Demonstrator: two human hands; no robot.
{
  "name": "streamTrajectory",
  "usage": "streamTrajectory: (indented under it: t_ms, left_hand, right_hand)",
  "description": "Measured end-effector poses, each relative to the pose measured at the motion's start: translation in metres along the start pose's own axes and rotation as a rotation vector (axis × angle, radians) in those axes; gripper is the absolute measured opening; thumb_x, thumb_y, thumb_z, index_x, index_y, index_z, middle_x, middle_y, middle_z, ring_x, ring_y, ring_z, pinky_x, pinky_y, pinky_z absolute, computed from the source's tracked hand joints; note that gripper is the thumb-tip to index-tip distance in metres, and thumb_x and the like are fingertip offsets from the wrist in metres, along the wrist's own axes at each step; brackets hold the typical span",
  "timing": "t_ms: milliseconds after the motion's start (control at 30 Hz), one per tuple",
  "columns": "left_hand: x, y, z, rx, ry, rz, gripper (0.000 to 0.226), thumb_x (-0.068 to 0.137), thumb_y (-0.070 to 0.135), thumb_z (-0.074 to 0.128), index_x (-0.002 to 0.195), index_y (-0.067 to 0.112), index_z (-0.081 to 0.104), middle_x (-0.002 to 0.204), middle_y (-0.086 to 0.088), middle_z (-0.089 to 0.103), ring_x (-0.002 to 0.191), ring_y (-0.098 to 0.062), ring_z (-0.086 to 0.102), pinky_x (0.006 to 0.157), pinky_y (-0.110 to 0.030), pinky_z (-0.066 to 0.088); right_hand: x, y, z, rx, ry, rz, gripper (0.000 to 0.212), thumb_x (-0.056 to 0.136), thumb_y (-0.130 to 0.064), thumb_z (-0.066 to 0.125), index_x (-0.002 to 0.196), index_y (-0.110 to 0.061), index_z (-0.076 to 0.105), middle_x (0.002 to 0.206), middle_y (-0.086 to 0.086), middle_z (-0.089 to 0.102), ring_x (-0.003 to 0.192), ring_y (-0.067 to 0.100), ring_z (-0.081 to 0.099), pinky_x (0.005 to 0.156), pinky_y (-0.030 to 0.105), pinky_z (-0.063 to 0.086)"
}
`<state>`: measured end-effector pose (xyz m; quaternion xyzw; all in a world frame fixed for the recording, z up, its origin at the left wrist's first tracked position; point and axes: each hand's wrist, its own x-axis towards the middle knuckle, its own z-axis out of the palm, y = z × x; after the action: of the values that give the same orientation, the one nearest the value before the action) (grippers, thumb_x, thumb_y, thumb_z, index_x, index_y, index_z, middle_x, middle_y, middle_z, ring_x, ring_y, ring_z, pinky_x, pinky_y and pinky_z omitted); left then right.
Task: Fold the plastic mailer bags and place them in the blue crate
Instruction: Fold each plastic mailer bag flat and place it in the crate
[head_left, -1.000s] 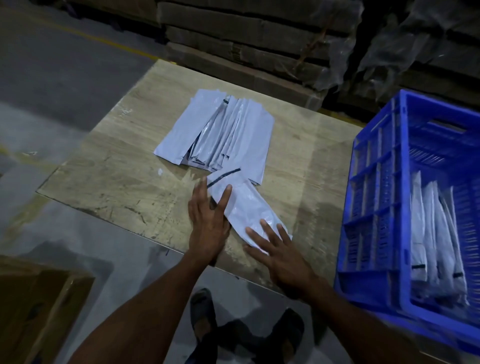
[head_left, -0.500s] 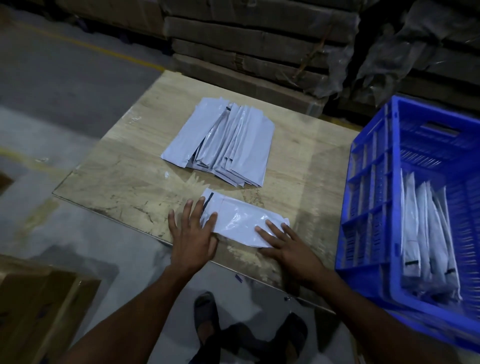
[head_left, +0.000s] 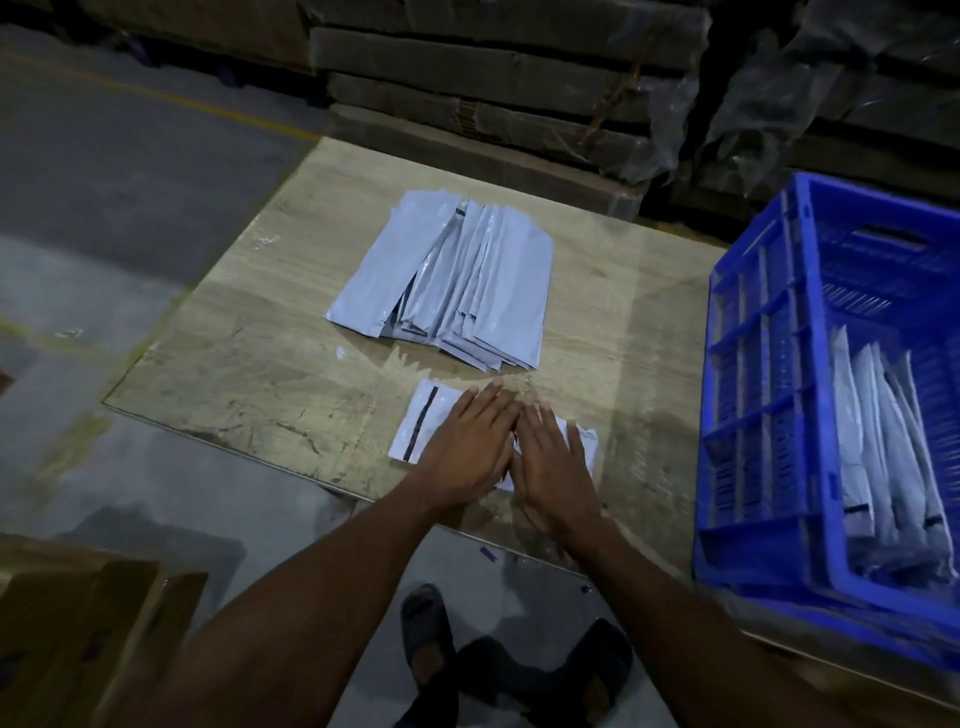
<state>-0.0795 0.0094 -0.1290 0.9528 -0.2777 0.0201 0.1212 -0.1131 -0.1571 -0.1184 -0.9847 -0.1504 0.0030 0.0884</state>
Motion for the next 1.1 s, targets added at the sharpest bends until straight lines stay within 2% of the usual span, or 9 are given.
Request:
streamTrajectory:
  t_ms: [100, 200, 433, 633, 833, 967, 1100]
  left_hand:
    - [-0.009, 0.004, 0.009, 0.006, -0.015, -0.040, 0.059, 0.108, 0.032, 0.022, 0.154, 0.005, 0.045, 0.160, -0.013, 0.044, 0.152, -0.026, 0.035, 0.125, -0.048, 0.028]
    - [-0.011, 0.004, 0.011, -0.008, 0.006, -0.043, 0.058, 0.107, 0.032, 0.024, 0.155, 0.006, 0.043, 0.162, -0.010, 0.041, 0.153, -0.024, 0.033, 0.126, -0.047, 0.026]
    - [-0.012, 0.005, 0.014, 0.033, -0.009, -0.047, 0.060, 0.107, 0.035, 0.026, 0.159, 0.007, 0.035, 0.166, -0.010, 0.034, 0.156, -0.025, 0.027, 0.127, -0.047, 0.023]
    - [-0.011, 0.005, 0.012, 0.065, -0.067, -0.068, 0.064, 0.108, 0.042, 0.023, 0.162, 0.010, 0.029, 0.169, -0.009, 0.025, 0.158, -0.025, 0.019, 0.129, -0.045, 0.014]
    - [-0.009, 0.007, 0.010, 0.104, -0.098, -0.070, 0.064, 0.107, 0.042, 0.018, 0.162, 0.010, 0.028, 0.170, -0.010, 0.023, 0.158, -0.027, 0.017, 0.129, -0.046, 0.015]
    - [-0.010, 0.008, 0.011, 0.099, -0.108, -0.081, 0.065, 0.108, 0.042, 0.019, 0.164, 0.010, 0.022, 0.171, -0.009, 0.017, 0.160, -0.026, 0.010, 0.129, -0.047, 0.014]
    - [-0.009, 0.008, 0.010, 0.100, -0.124, -0.077, 0.065, 0.108, 0.042, 0.016, 0.164, 0.010, 0.019, 0.172, -0.009, 0.013, 0.160, -0.026, 0.008, 0.129, -0.047, 0.014]
  right_hand:
    - [-0.013, -0.001, 0.008, -0.075, 0.019, 0.008, 0.057, 0.105, -0.031, 0.033, 0.155, -0.004, 0.033, 0.164, 0.014, 0.025, 0.153, 0.027, 0.021, 0.121, 0.054, 0.022]
    - [-0.013, -0.003, 0.008, -0.037, 0.001, 0.054, 0.061, 0.106, -0.039, 0.025, 0.157, -0.006, 0.027, 0.167, 0.011, 0.019, 0.155, 0.023, 0.012, 0.123, 0.052, 0.016]
    - [-0.012, 0.008, 0.011, 0.124, -0.002, 0.093, 0.055, 0.104, -0.032, 0.025, 0.158, -0.018, 0.031, 0.167, -0.002, 0.021, 0.155, 0.019, 0.010, 0.121, 0.053, 0.021]
    - [-0.015, 0.003, 0.010, -0.035, -0.023, 0.199, 0.059, 0.105, -0.045, 0.029, 0.159, -0.021, 0.026, 0.168, 0.007, 0.016, 0.155, 0.032, 0.007, 0.123, 0.053, 0.015]
    - [-0.015, 0.000, 0.007, -0.062, -0.027, 0.238, 0.058, 0.105, -0.048, 0.027, 0.158, -0.026, 0.030, 0.167, 0.003, 0.021, 0.155, 0.032, 0.010, 0.121, 0.057, 0.017]
    - [-0.015, 0.001, 0.005, -0.073, -0.059, 0.249, 0.061, 0.105, -0.051, 0.012, 0.160, -0.027, 0.025, 0.168, 0.003, 0.017, 0.155, 0.032, 0.005, 0.122, 0.056, 0.014]
    - [-0.015, -0.001, 0.004, -0.077, -0.060, 0.247, 0.060, 0.106, -0.049, 0.019, 0.161, -0.027, 0.018, 0.169, 0.004, 0.012, 0.155, 0.032, 0.001, 0.122, 0.056, 0.012]
